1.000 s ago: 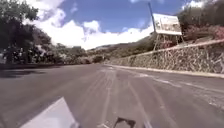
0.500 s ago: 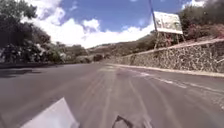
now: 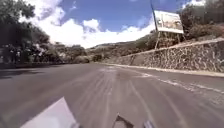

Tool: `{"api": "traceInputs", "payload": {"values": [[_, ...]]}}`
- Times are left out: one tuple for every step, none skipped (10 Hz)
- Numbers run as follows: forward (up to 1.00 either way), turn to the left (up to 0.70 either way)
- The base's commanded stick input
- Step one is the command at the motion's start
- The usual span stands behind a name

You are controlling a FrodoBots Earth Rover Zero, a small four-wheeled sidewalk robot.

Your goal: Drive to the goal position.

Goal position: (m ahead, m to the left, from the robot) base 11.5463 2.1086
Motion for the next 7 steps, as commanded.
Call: {"api": "traceInputs", "payload": {"values": [[0.45, 0.0], [0.45, 0.0], [0.45, 0.0], [0.45, 0.0], [0.45, 0.0], [0.45, 0.0], [0.45, 0.0]]}}
